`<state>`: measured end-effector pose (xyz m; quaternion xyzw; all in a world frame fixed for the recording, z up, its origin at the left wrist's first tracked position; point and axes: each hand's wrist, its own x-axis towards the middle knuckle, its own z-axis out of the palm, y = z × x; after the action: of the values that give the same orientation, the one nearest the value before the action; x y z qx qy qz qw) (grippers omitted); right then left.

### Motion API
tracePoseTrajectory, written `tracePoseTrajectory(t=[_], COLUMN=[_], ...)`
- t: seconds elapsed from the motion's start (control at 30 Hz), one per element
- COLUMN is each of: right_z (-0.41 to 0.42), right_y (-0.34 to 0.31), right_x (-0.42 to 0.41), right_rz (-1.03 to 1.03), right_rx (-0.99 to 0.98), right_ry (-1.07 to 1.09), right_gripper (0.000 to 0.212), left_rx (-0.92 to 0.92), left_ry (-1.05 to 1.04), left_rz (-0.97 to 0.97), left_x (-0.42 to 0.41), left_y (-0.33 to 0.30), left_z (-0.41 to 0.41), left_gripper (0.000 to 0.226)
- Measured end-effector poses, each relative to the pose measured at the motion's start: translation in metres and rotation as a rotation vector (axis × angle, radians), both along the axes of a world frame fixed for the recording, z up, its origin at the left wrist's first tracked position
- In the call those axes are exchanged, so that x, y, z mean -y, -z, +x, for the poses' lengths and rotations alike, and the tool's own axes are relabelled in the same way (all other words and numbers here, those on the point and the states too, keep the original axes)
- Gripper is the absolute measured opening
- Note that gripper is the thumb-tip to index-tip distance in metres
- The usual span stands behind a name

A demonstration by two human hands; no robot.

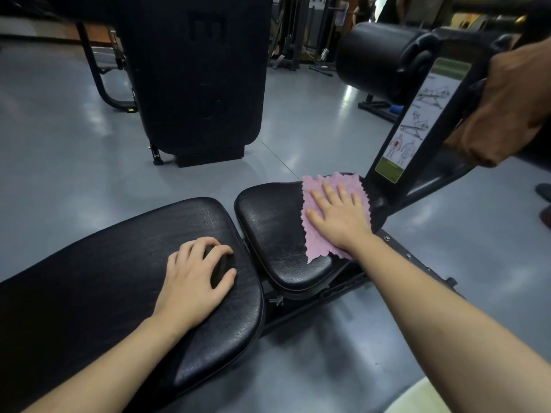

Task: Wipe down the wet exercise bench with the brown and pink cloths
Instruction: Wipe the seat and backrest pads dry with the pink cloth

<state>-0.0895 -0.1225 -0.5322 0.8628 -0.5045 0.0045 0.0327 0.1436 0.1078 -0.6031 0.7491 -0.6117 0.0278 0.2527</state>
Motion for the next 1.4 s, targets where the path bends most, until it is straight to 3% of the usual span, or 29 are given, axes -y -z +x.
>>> tracePoseTrajectory(t=[0.4, 0.53, 0.83, 1.1, 1.4], right_z=[0.025, 0.022, -0.013, -0.049, -0.048], right_y=[0.043, 0.057, 0.066, 0.056, 0.073], right_x=[-0.117, -0.121, -0.087, -0.047, -0.033], right_rz=[-0.138, -0.299, -0.478, -0.366, -0.463], right_rx=[0.026, 0.11, 0.074, 0.186, 0.561], right_ry=[-0.309, -0.399, -0.767, -0.72, -0.654], right_gripper=[0.064, 0.057, 0.075, 0.09, 0.084], left_rx=[-0.009, -0.012, -0.038, -0.068, -0.043], left_ry=[-0.008, -0.013, -0.013, -0.001, -0.007], left_rz=[0.016, 0.013, 0.035, 0.05, 0.027], left_x=[-0.002, -0.004, -0.004, -0.004, -0.002], left_y=[-0.005, -0.006, -0.007, -0.009, -0.008], left_z=[-0.003, -0.003, -0.002, -0.002, -0.003], left_gripper=[0.042, 0.04, 0.041, 0.042, 0.044])
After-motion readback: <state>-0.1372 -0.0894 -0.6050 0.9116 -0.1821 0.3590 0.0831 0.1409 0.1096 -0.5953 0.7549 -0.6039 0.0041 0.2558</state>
